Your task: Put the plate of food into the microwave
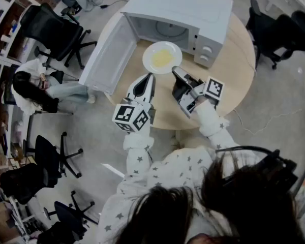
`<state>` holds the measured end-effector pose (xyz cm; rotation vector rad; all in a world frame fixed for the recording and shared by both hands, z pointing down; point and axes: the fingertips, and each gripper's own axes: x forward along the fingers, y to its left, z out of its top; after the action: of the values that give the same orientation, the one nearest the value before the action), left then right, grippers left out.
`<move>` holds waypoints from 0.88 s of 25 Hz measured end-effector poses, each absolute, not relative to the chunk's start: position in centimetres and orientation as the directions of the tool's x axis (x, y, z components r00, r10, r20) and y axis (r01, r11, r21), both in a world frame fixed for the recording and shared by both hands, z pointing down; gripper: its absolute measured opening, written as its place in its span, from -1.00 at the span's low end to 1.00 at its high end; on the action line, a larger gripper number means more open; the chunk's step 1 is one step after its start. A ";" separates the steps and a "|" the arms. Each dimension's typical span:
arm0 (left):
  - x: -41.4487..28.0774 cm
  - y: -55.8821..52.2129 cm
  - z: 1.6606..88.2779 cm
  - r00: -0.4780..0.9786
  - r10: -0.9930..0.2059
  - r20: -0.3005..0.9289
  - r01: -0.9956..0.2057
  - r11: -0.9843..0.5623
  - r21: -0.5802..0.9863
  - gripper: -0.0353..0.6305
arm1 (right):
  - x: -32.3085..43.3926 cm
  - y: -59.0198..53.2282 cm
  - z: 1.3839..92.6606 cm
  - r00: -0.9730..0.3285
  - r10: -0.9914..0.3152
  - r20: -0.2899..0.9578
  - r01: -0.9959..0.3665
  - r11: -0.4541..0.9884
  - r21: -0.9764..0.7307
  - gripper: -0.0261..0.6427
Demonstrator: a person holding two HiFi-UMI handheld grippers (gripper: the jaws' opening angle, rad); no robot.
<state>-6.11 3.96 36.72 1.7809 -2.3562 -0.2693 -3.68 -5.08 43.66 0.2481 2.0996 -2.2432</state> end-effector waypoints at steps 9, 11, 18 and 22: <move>-9.4 1.0 37.6 -0.243 -0.969 0.054 -0.934 0.249 0.256 -0.89 | -6.5 -7.8 45.3 -0.993 0.033 -0.112 0.109 -0.079 -0.991 -0.87; -11.0 0.1 37.7 -0.236 -0.970 0.060 -0.933 0.244 0.263 -0.89 | -7.9 -8.6 45.5 -0.995 0.020 -0.098 0.096 -0.085 -0.992 -0.86; -14.9 -2.5 39.1 -0.121 -0.990 0.079 -0.947 0.139 0.290 -0.89 | -10.7 -10.7 46.7 -0.992 -0.108 -0.066 0.076 -0.093 -0.993 -0.86; -16.5 -4.9 39.9 -0.013 -0.995 0.096 -0.950 0.042 0.309 -0.89 | -11.9 -12.4 47.2 -0.975 -0.216 -0.047 0.068 -0.092 -0.993 -0.86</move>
<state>-16.46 -4.86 39.86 1.9828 -2.0390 -0.2259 -11.93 -12.37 47.17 -0.1635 1.9751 -2.1832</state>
